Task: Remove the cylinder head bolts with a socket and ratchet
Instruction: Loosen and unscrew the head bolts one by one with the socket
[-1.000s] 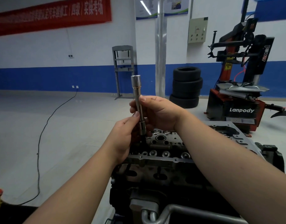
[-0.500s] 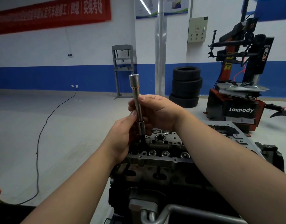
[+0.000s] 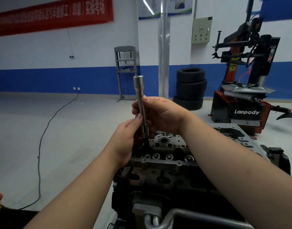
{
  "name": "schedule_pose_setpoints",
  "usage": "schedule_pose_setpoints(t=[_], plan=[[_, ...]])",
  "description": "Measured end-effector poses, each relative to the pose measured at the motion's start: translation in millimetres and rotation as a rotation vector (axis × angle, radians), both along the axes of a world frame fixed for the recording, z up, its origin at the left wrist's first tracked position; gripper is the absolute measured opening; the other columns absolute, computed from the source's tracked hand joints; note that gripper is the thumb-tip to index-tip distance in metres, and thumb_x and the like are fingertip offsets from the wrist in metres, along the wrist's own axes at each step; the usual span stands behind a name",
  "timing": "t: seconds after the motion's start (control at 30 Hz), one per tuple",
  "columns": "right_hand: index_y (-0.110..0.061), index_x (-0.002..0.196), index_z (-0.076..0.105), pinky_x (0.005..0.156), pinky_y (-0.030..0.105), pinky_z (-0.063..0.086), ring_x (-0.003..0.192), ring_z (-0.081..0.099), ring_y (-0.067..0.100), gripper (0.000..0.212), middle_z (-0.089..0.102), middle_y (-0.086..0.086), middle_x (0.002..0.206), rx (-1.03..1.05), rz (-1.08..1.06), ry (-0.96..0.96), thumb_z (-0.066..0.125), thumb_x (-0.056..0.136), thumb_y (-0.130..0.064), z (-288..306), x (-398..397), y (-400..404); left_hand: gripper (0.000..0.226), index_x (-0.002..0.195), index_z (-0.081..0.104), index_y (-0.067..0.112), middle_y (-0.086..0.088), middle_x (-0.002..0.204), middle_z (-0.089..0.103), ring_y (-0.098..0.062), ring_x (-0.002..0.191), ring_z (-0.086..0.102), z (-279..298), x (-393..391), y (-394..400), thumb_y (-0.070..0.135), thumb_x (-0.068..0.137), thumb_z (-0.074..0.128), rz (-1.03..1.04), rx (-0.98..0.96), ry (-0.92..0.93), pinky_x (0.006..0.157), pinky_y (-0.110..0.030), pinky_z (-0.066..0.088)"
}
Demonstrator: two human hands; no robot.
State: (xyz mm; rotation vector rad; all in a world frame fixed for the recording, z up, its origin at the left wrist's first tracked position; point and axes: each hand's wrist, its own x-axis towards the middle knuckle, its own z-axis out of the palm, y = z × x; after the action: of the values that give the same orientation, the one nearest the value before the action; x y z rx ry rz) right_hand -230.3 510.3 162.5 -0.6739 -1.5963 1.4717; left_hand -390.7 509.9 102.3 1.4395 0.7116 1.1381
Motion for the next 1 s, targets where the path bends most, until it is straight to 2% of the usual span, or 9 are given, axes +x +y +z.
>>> schedule_pose_setpoints(t=[0.13, 0.3, 0.4, 0.5, 0.63, 0.73, 0.8, 0.9, 1.0], plan=[[-0.015, 0.115, 0.061, 0.072, 0.030, 0.048, 0.082, 0.061, 0.013, 0.029, 0.065, -0.002, 0.096, 0.009, -0.030, 0.004, 0.049, 0.098, -0.036, 0.5, -2.3, -0.8, 0.046, 0.103, 0.072, 0.017, -0.002, 0.083, 0.076, -0.014, 0.077, 0.073, 1.3, 2.5, -2.9, 0.056, 0.084, 0.056, 0.012, -0.007, -0.003, 0.069, -0.028, 0.058], [-0.012, 0.095, 0.056, 0.082, 0.043, 0.040, 0.082, 0.053, 0.024, 0.013, 0.056, 0.006, 0.089, 0.060, -0.102, 0.022, 0.061, 0.091, -0.023, -0.9, -5.6, 2.8, 0.047, 0.104, 0.072, 0.019, 0.005, 0.084, 0.077, -0.008, 0.078, 0.072, 3.3, 7.4, -5.1, 0.054, 0.072, 0.066, 0.066, 0.013, -0.037, 0.085, -0.039, 0.053], [-0.011, 0.096, 0.062, 0.075, 0.032, 0.050, 0.077, 0.058, 0.017, 0.014, 0.061, 0.003, 0.089, 0.044, -0.064, 0.027, 0.057, 0.097, -0.024, -0.7, -3.3, 2.8, 0.043, 0.102, 0.074, 0.024, 0.003, 0.089, 0.078, -0.009, 0.081, 0.073, 2.1, 4.3, -2.3, 0.059, 0.081, 0.060, 0.038, -0.001, -0.022, 0.082, -0.037, 0.051], [-0.012, 0.105, 0.066, 0.059, 0.023, 0.049, 0.068, 0.058, 0.009, 0.025, 0.065, -0.003, 0.088, 0.001, -0.028, 0.007, 0.051, 0.101, -0.032, -0.5, -0.9, 0.1, 0.044, 0.096, 0.076, 0.023, -0.005, 0.092, 0.077, -0.016, 0.083, 0.073, 0.3, 0.6, -0.6, 0.059, 0.093, 0.051, -0.003, -0.019, -0.023, 0.078, -0.036, 0.051], [-0.016, 0.107, 0.065, 0.071, 0.029, 0.049, 0.079, 0.059, 0.013, 0.025, 0.062, -0.001, 0.092, 0.007, -0.056, 0.018, 0.054, 0.095, -0.035, 0.3, -3.2, 0.1, 0.047, 0.100, 0.072, 0.017, -0.005, 0.088, 0.078, -0.016, 0.078, 0.074, 0.8, 2.1, -1.2, 0.057, 0.082, 0.057, 0.031, -0.028, -0.032, 0.070, -0.032, 0.057], [-0.014, 0.099, 0.057, 0.077, 0.036, 0.044, 0.080, 0.054, 0.020, 0.016, 0.057, 0.003, 0.089, 0.043, -0.085, 0.035, 0.060, 0.090, -0.027, 0.2, -5.9, 1.3, 0.047, 0.094, 0.068, 0.016, -0.002, 0.084, 0.077, -0.018, 0.079, 0.072, 1.3, 4.3, 0.1, 0.057, 0.072, 0.067, 0.090, -0.021, -0.038, 0.080, -0.041, 0.055], [-0.013, 0.093, 0.055, 0.077, 0.034, 0.047, 0.079, 0.056, 0.019, 0.011, 0.057, 0.005, 0.088, 0.052, -0.080, 0.041, 0.059, 0.092, -0.023, 0.0, -5.5, 1.7, 0.049, 0.097, 0.070, 0.017, 0.000, 0.084, 0.076, -0.014, 0.078, 0.072, 1.8, 3.5, 0.2, 0.058, 0.070, 0.069, 0.079, -0.018, -0.044, 0.079, -0.040, 0.052], [-0.011, 0.097, 0.060, 0.078, 0.033, 0.049, 0.081, 0.060, 0.015, 0.016, 0.063, 0.002, 0.092, 0.050, -0.048, 0.018, 0.052, 0.100, -0.025, 0.0, -3.1, 1.3, 0.044, 0.104, 0.072, 0.019, -0.002, 0.093, 0.078, -0.013, 0.082, 0.073, 0.9, 1.7, 0.3, 0.056, 0.085, 0.060, 0.027, -0.019, -0.034, 0.078, -0.036, 0.050], [-0.011, 0.105, 0.064, 0.070, 0.026, 0.048, 0.083, 0.059, 0.014, 0.026, 0.065, 0.001, 0.095, 0.033, -0.038, 0.010, 0.047, 0.103, -0.031, -0.3, -2.2, -0.1, 0.043, 0.103, 0.072, 0.014, -0.008, 0.094, 0.077, -0.017, 0.083, 0.073, -0.4, 0.4, 0.4, 0.051, 0.100, 0.049, -0.018, -0.016, -0.012, 0.080, -0.038, 0.052]])
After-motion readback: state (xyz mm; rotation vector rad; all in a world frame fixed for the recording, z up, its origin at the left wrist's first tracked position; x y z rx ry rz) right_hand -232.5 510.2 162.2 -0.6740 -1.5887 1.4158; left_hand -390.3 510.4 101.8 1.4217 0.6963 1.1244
